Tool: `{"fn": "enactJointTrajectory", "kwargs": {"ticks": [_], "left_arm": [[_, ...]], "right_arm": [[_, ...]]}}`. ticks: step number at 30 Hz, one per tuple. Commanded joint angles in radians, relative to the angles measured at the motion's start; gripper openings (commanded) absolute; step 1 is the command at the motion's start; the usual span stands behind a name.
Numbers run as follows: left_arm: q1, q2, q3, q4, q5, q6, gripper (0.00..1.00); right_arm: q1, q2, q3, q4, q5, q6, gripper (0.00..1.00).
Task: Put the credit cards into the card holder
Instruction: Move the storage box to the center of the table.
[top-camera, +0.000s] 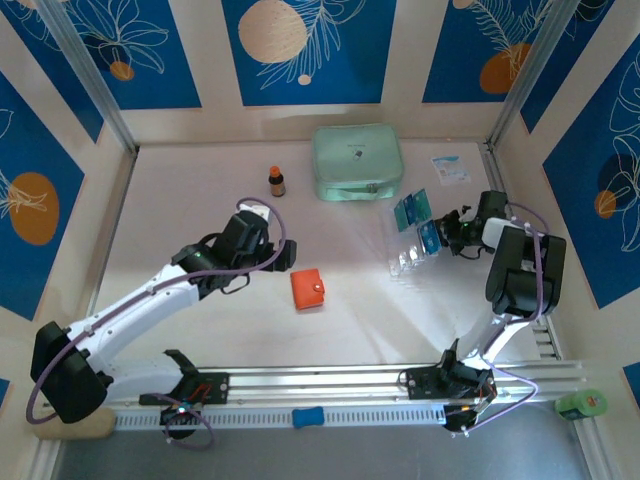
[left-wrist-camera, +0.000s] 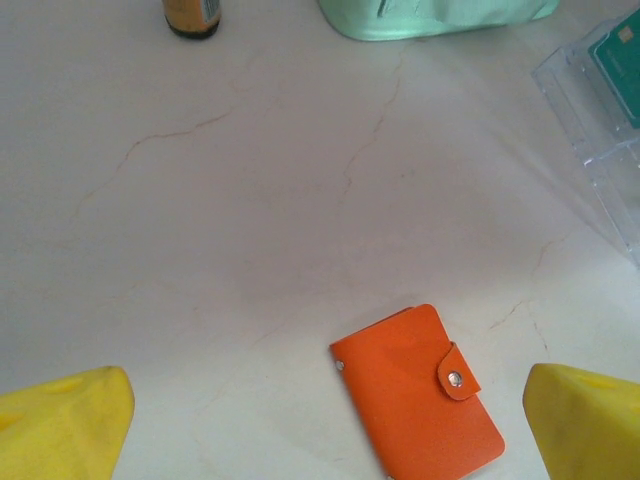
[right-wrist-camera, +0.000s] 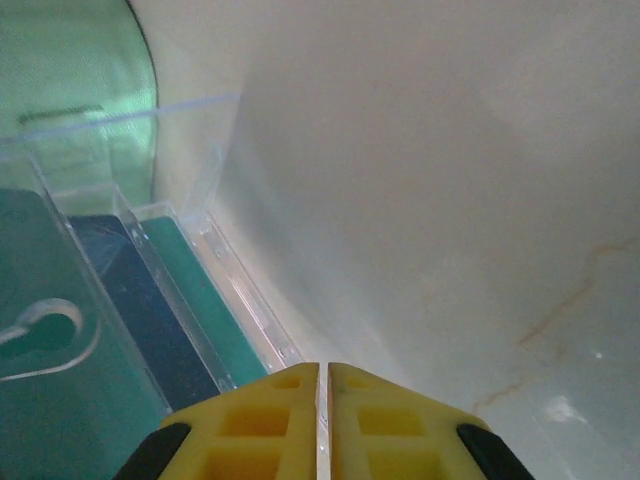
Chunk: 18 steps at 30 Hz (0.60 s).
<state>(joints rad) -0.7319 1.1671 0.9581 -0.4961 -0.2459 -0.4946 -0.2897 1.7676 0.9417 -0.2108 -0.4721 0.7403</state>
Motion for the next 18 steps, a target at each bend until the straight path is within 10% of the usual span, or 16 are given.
{"fn": "enactJointTrajectory", "kwargs": {"ticks": [1, 18], "left_arm": [[0.014, -0.02, 0.029, -0.024, -0.02, 0.018, 1.0], [0.031, -0.025, 0.019, -0.021, -0.018, 0.016, 1.0]], "right_arm": [[0.035, 0.003, -0.028, 0.045, -0.054, 0.016, 0.1], [0.311, -0.018, -0.062, 0.134, 0.031, 0.141, 0.1]]}}
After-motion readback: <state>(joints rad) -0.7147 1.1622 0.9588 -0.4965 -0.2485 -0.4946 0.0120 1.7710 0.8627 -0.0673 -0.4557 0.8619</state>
